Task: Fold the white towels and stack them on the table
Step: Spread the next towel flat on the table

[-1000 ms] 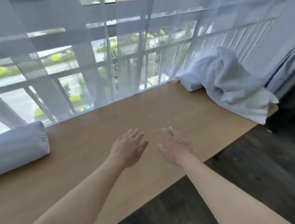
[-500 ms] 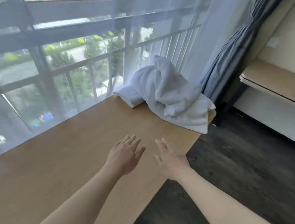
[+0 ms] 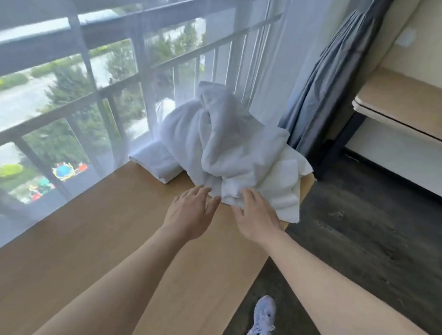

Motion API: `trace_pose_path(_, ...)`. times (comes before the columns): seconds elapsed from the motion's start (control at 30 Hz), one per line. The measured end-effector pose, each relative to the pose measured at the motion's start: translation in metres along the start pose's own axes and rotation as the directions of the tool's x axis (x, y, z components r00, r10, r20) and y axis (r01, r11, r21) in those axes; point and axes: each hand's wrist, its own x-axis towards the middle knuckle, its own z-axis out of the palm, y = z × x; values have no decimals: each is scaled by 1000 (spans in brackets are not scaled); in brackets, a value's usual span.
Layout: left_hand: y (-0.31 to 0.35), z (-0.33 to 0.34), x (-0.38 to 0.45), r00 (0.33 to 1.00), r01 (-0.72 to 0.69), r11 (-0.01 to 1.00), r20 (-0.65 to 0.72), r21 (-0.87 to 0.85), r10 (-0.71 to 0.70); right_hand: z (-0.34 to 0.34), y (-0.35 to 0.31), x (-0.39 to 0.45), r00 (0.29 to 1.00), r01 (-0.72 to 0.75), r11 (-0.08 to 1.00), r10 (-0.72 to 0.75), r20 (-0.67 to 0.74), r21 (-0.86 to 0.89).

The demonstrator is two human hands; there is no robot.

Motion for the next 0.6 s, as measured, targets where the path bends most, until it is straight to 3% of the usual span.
trace_pose_path(0.17, 21, 0, 73, 995, 84, 994, -49, -76, -88, -24, 28, 69, 999, 14, 999, -12, -45, 30)
trace_pose_path(0.3, 43, 2, 138, 957, 175, 961, -194, -212, -217, -40, 63, 126, 1000, 3, 991, -1, -11, 135)
trace_pose_path(0.37, 47, 4, 168, 892, 298, 884, -226, -360, -392, -45, 78, 153, 999, -38, 970, 44, -21, 242)
trace_pose_path(0.47, 44, 14, 197, 766, 473, 659, -96, -584, -635, -50, 93, 191, 975, -164, 885, 211, -61, 436)
trace_pose_path(0.53, 42, 17, 209, 704, 516, 532, -20, -671, -709, -52, 97, 214, 937, -280, 794, 348, -26, 539)
trace_pose_path(0.6, 43, 17, 216, 666, 526, 476, -7, -705, -746, -50, 96, 232, 914, -344, 768, 405, 6, 540)
